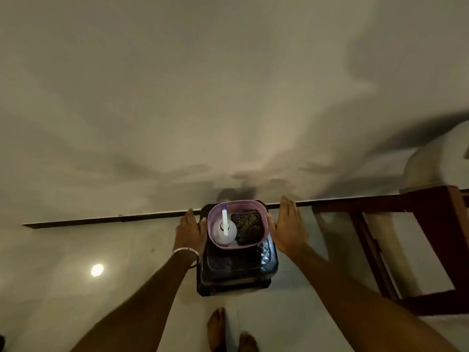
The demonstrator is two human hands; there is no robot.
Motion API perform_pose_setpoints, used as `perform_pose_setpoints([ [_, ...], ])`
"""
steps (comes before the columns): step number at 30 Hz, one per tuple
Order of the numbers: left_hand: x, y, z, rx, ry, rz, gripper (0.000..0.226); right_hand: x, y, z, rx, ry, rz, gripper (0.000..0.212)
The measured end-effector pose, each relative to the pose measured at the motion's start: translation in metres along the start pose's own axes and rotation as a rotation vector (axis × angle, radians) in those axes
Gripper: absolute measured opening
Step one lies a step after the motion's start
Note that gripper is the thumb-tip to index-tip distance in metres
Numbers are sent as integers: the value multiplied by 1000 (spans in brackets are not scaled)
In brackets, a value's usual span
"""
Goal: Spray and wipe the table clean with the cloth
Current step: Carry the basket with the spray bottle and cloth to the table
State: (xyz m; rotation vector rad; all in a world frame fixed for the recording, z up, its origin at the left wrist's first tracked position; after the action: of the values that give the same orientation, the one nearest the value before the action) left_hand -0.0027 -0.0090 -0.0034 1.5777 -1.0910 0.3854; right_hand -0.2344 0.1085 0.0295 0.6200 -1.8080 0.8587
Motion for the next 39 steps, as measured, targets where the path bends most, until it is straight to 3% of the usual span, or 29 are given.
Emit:
perform_pose_setpoints([
  [5, -40, -15, 48, 230, -92, -160, 58, -54, 7, 38, -166, -182, 196, 78],
  [9, -65, -21, 66, 318, -146, -152, 58, -85, 10, 59, -193, -260, 215, 78],
  [14, -90, -30, 82, 313, -259, -131, 38, -109, 15, 74, -297, -292, 275, 54],
  [22, -92, -36, 88, 181, -252, 12, 33, -115, 25, 82, -374, -295, 256, 29],
  [29, -79, -15, 70, 72, -234, 73, 32, -89, 36, 52, -392, -257, 284, 28],
  [39, -52, 74, -9, -81, -230, 223, 28, -6, 80, -40, -405, -134, 370, 30],
])
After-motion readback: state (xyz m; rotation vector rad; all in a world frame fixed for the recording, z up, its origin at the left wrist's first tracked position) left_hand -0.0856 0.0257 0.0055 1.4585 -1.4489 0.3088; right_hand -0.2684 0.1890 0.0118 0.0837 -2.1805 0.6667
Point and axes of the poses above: each hand's wrist, its own z-axis towards the middle knuckle, its own x-axis out of the back of the hand, y = z × x, the point moved 1 cm from there along z, towards the middle knuckle, and after that the axes turned 2 degrees about -x, right-handed, at the moved point
